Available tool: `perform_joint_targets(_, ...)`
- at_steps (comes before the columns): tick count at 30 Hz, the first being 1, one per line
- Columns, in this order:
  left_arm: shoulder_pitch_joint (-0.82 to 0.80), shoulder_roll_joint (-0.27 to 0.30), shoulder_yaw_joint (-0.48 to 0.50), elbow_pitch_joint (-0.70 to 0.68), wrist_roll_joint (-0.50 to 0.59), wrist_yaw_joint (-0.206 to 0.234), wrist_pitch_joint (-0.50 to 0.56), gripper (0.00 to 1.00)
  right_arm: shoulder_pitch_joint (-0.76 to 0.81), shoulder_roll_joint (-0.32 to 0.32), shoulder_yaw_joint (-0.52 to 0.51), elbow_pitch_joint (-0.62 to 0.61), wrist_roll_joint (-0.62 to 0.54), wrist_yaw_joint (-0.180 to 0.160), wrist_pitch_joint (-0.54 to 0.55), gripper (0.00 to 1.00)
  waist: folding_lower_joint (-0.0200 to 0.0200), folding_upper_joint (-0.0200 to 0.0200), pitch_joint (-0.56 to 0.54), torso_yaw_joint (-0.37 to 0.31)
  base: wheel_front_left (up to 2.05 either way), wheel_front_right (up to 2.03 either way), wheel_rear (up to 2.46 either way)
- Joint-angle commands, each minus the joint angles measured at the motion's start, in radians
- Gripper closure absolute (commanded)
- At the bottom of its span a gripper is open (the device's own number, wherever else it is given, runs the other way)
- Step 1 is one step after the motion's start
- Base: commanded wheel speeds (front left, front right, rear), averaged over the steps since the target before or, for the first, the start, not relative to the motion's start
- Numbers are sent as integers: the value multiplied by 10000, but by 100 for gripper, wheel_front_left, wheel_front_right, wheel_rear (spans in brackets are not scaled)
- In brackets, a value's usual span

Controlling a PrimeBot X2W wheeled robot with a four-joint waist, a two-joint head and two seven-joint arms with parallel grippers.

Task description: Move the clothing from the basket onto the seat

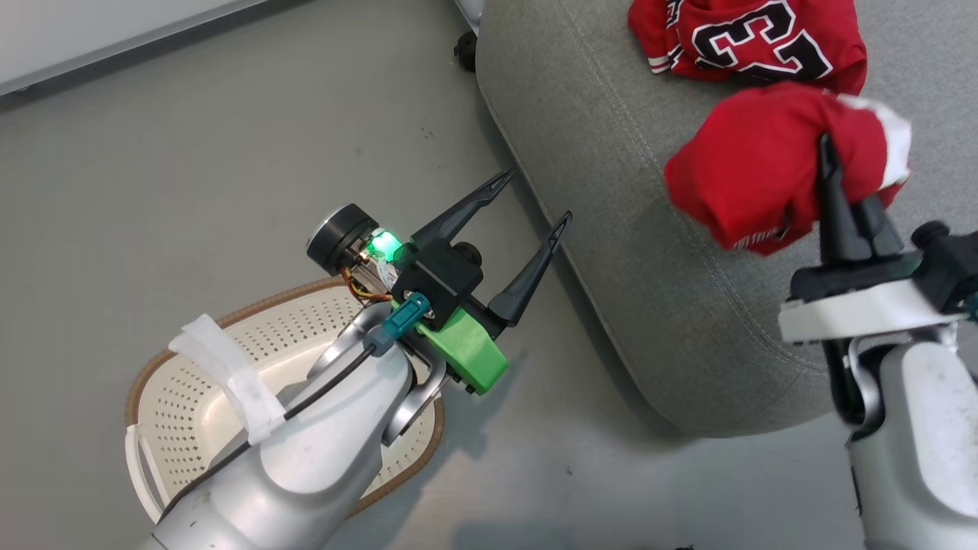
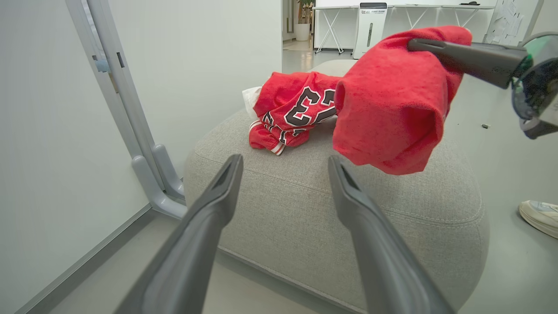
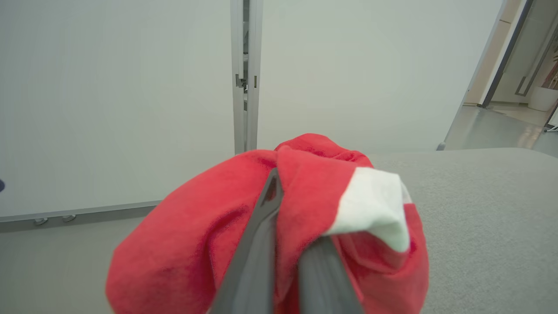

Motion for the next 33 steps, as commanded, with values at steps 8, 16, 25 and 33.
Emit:
perform_joint_targets(8, -490, 293, 42, -250, 138, 122, 184, 0, -2455, -871, -756, -348, -117, -11, -28, 100, 0, 74, 1187, 242, 0, 0, 0)
perform_joint_targets(16, -884, 508, -11, -483, 290, 113, 331, 0, -4792, -1975, -1595, 42, -40, -11, -30, 100, 0, 74, 2252, 510, 0, 0, 0)
perform_joint_targets(25, -1190, 616, -25, -595, 357, 149, 337, 0, -6452, -2769, -2045, 2038, -112, -11, -30, 100, 0, 74, 3043, 751, 0, 0, 0)
perform_joint_targets(33, -1358, 530, -107, -566, 354, 163, 261, 0, -6293, -2705, -2133, 3968, -375, -11, -30, 100, 0, 74, 3457, 1019, 0, 0, 0)
